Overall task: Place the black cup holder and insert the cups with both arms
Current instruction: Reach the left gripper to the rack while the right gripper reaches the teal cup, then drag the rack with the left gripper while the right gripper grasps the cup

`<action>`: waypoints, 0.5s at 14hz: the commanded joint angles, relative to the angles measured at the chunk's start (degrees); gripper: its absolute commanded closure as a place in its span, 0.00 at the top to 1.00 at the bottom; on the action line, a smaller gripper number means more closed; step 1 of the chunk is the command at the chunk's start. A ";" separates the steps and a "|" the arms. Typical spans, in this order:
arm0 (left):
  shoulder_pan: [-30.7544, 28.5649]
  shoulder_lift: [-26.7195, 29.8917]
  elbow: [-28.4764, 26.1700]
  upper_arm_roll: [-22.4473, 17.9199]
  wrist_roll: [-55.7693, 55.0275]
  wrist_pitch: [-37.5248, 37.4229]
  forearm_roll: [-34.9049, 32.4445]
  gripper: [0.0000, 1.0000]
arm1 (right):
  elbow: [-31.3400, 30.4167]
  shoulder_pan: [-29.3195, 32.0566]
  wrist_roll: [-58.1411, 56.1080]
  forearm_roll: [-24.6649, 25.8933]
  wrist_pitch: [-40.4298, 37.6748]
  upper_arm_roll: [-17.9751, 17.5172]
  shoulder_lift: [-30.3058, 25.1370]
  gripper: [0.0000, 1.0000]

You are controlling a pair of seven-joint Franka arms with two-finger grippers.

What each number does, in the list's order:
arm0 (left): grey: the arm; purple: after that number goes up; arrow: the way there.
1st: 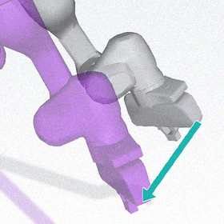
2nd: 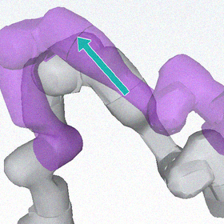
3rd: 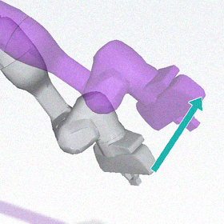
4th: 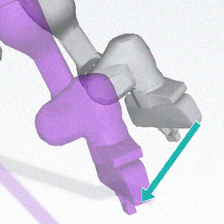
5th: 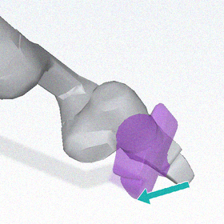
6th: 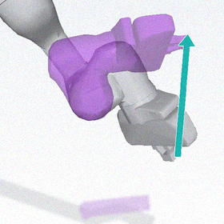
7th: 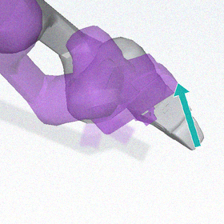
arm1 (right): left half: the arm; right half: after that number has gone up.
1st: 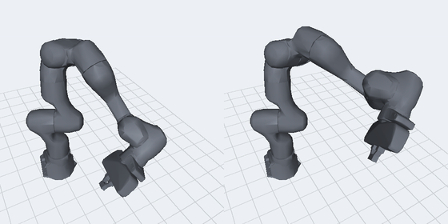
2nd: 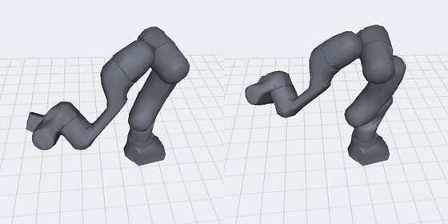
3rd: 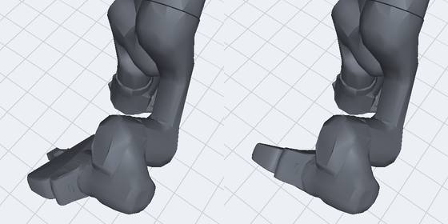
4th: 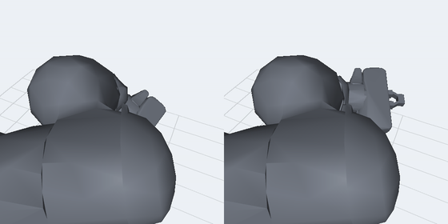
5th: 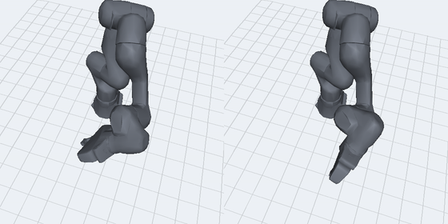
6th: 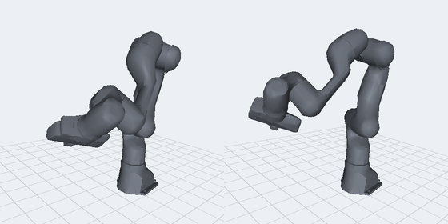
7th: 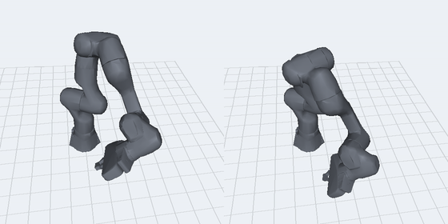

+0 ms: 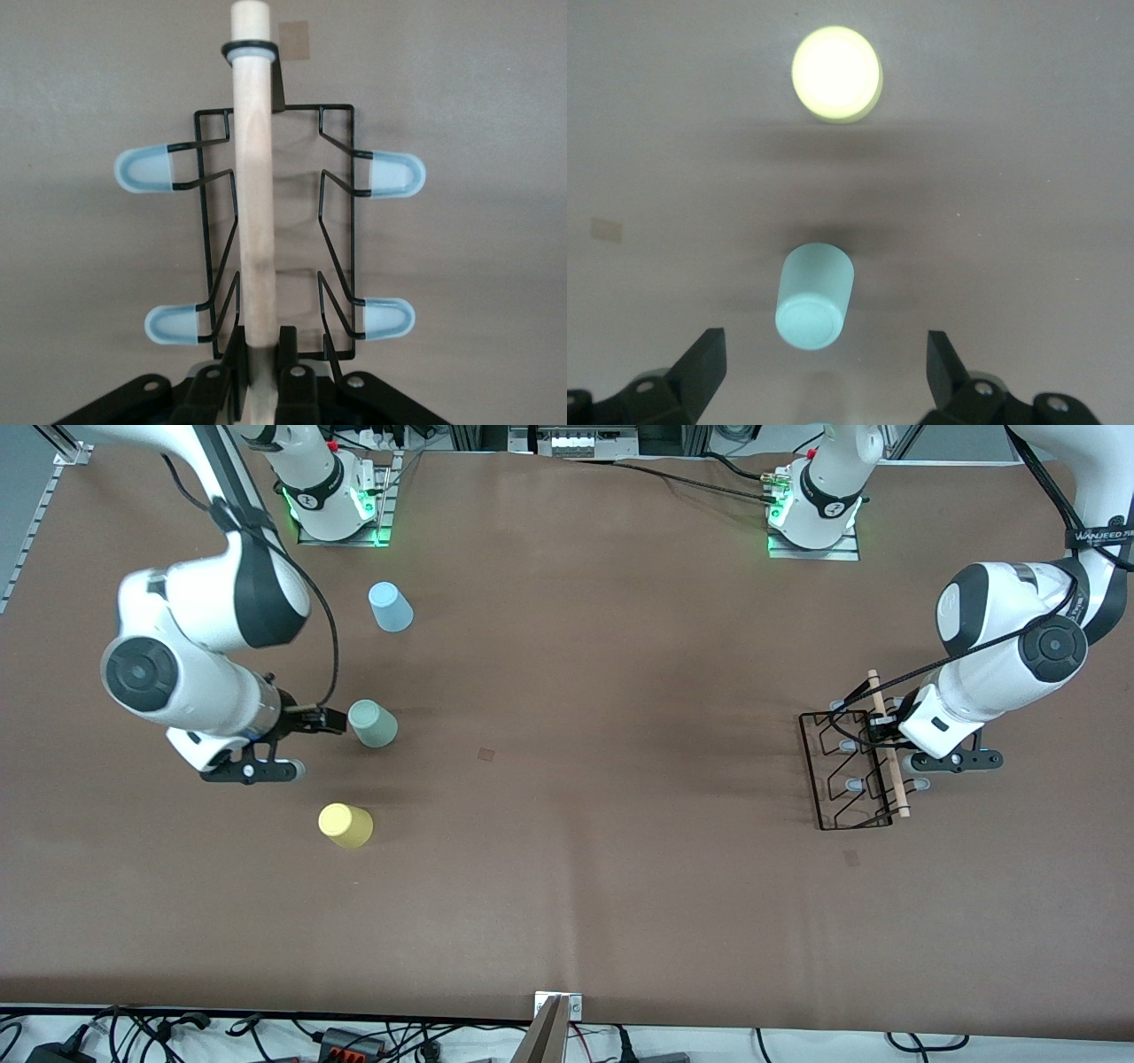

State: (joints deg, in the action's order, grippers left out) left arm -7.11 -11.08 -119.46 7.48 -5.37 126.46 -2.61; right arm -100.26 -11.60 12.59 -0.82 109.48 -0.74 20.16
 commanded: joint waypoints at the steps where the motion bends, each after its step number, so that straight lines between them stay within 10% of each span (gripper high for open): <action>1: 0.69 0.71 0.37 1.38 -0.08 -1.20 -0.20 0.01 | -3.35 -0.62 1.82 -0.67 3.28 0.13 0.06 1.00; 7: 0.78 2.03 12.48 13.76 -6.47 -15.80 2.59 0.01 | -6.97 -1.14 2.27 -6.21 7.59 0.13 3.22 1.00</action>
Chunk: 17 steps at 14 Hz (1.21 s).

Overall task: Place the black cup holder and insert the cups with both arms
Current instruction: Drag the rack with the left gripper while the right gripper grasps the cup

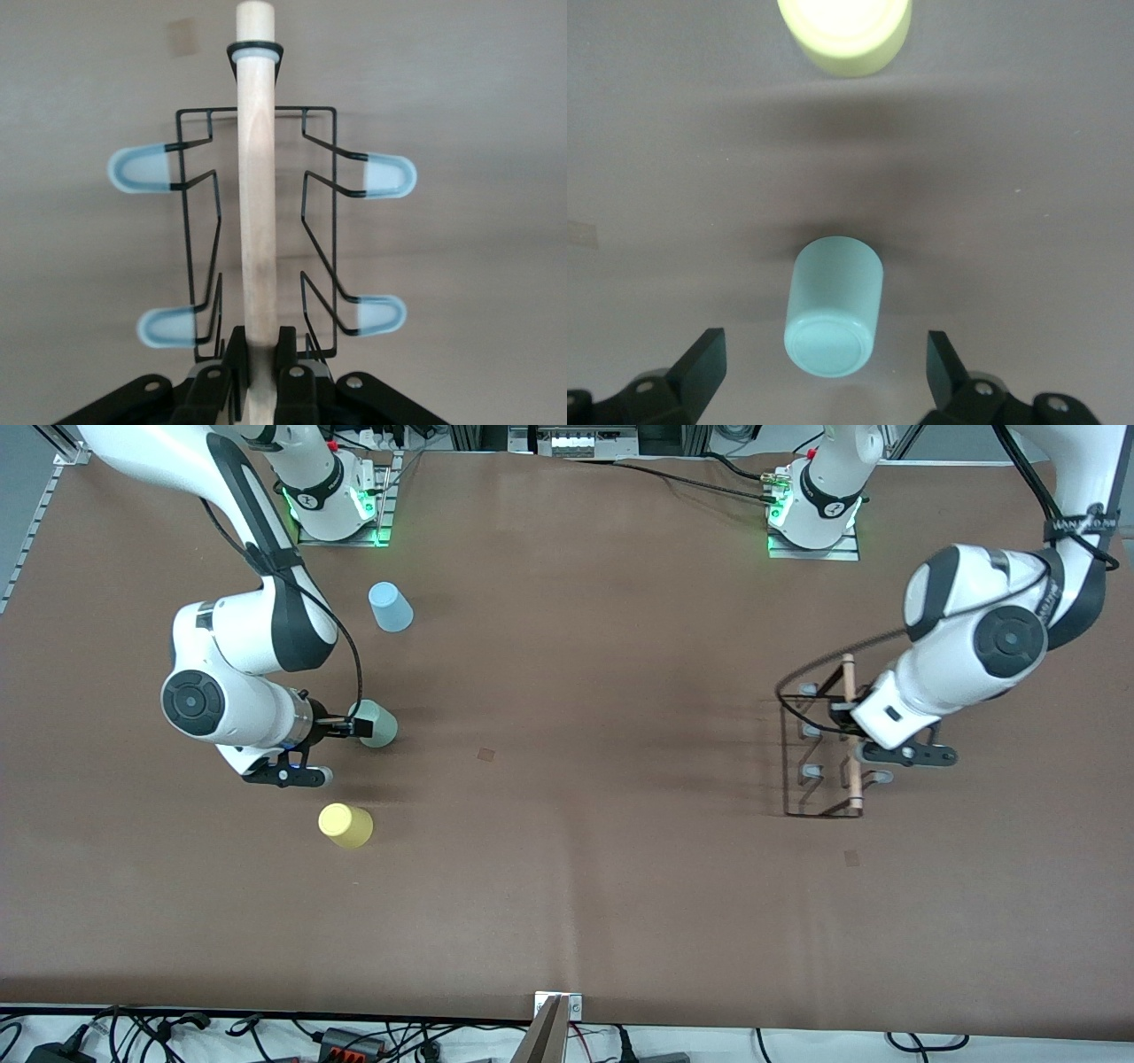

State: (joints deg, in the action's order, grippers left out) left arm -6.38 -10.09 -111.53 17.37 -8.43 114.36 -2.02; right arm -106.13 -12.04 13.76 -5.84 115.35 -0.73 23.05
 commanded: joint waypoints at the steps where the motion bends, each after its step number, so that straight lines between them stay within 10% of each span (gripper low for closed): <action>1: 0.05 0.61 6.57 6.95 -6.83 -4.67 3.07 0.01 | -1.53 -0.70 1.10 -1.45 2.07 0.11 0.86 1.00; 4: 2.94 -3.16 12.45 13.91 -15.73 -5.03 2.64 0.01 | -2.85 -0.70 1.10 -1.63 3.21 0.11 1.82 1.00; 11: 19.81 -17.66 26.87 13.39 -27.67 -2.32 0.37 0.01 | -2.94 -1.06 1.18 -3.37 3.30 0.11 4.02 1.00; 17: 26.24 -25.23 27.59 13.31 -39.19 3.58 -5.71 0.01 | -2.94 -2.02 1.01 -3.74 2.86 0.11 4.90 1.00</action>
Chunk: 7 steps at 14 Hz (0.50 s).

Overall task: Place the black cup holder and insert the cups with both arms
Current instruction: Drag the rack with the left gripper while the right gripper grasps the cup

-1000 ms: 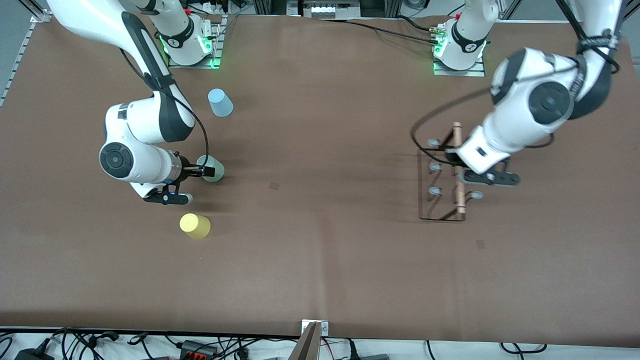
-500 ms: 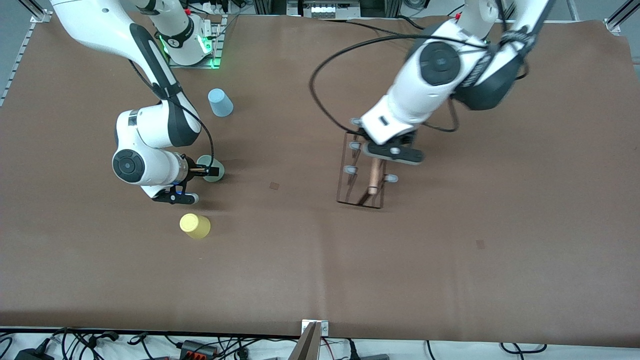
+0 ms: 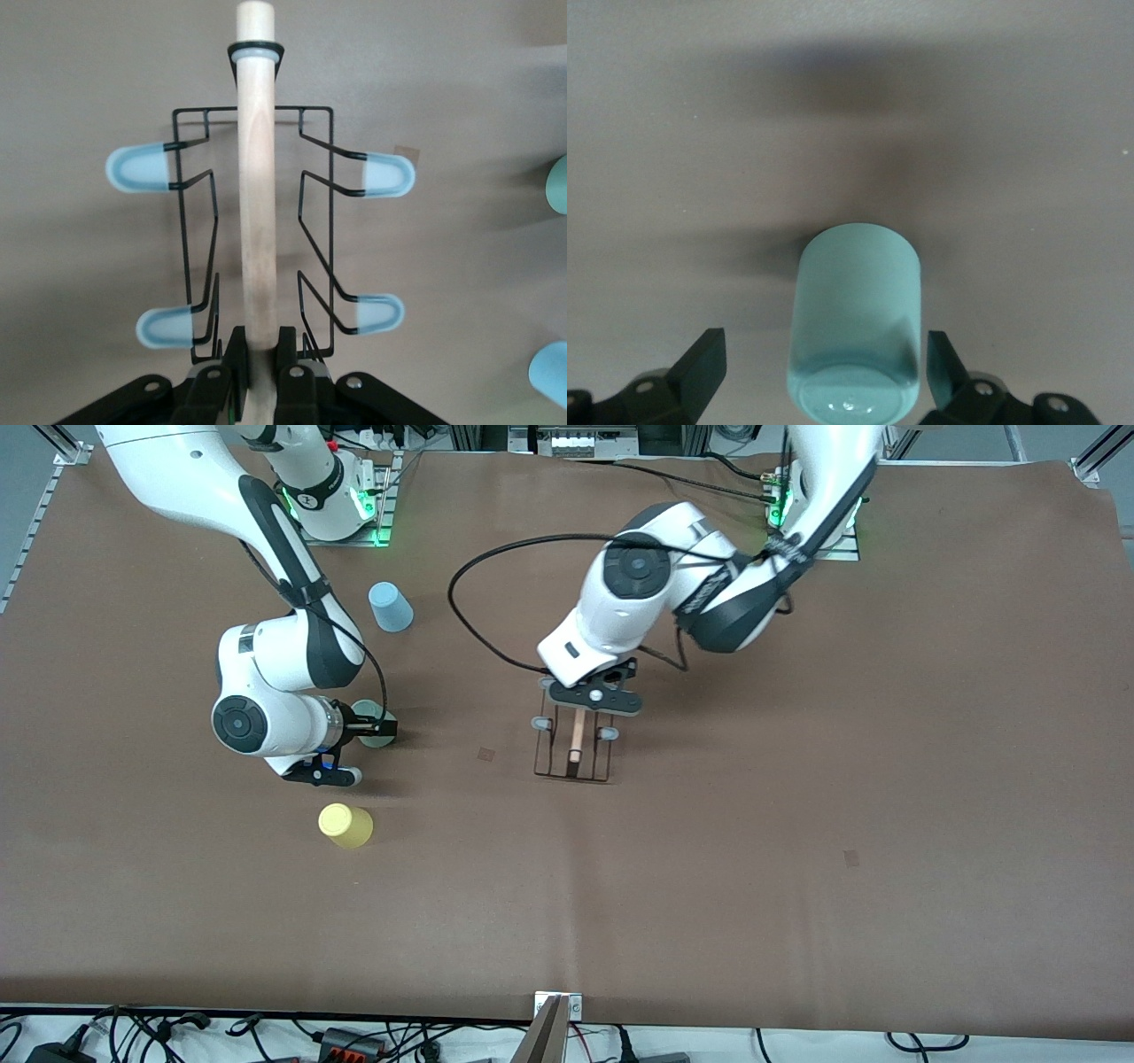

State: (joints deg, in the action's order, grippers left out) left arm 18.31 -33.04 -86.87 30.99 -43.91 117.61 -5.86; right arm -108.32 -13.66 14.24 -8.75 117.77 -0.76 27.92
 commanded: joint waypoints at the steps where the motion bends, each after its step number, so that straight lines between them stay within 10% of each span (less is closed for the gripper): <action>1: 2.25 -2.81 2.93 -0.40 -5.29 1.20 -1.87 0.01 | -0.84 -0.40 0.52 -0.83 0.36 0.05 0.21 1.00; 5: 2.78 -3.34 2.93 -0.58 -6.80 1.57 -1.96 0.03 | -0.84 -0.14 0.52 -0.83 0.01 0.23 0.91 1.00; 7: 3.66 -3.96 2.85 -0.66 -7.15 1.65 -2.13 0.26 | -0.92 -0.05 0.43 -0.83 -0.69 0.23 1.00 1.00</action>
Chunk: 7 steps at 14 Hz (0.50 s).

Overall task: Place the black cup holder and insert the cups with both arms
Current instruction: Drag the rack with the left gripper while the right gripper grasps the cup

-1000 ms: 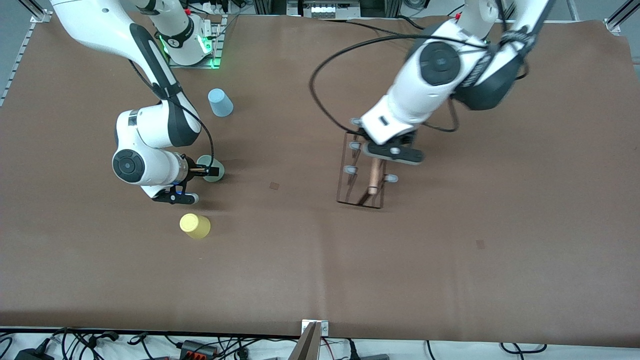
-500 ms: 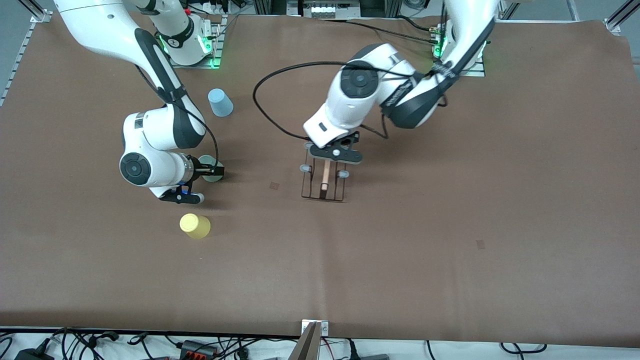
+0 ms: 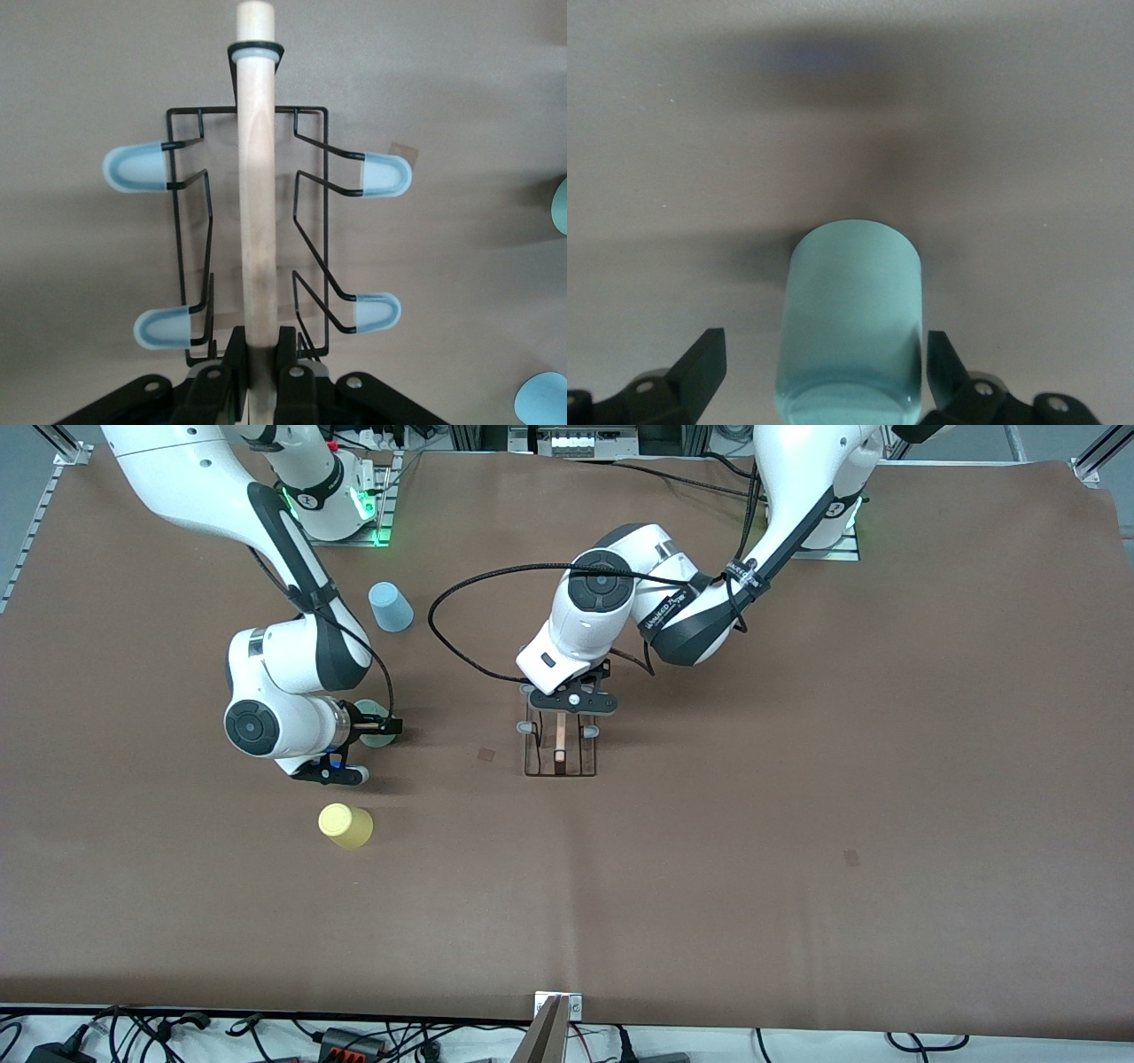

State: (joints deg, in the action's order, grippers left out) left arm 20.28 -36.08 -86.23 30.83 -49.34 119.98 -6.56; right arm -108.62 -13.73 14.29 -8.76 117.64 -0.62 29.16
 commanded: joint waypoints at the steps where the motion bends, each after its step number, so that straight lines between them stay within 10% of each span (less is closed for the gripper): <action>1: 1.61 -1.53 2.20 -0.86 -2.07 -0.71 -1.96 0.50 | -0.63 0.10 0.38 -0.82 -1.18 0.26 -0.25 1.00; 2: 1.17 -1.62 2.20 -0.95 -2.07 -0.71 -2.14 0.54 | -0.72 0.19 0.38 -0.82 -1.79 0.35 -0.25 1.00; 4: 0.47 -0.66 2.29 -1.03 -1.64 -1.32 -2.23 0.94 | -0.63 0.37 0.30 -0.82 -3.02 0.35 -0.34 0.88; 7: -5.58 3.37 2.38 -0.51 -1.28 -5.17 -2.50 1.00 | 0.07 0.45 -0.23 -0.82 -3.90 0.44 -0.68 0.36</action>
State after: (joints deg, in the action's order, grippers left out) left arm 18.21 -35.84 -84.44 29.87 -50.29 118.79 -7.34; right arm -108.60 -13.55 14.30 -8.76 114.85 -0.15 29.29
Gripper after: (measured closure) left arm 0.207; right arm 0.291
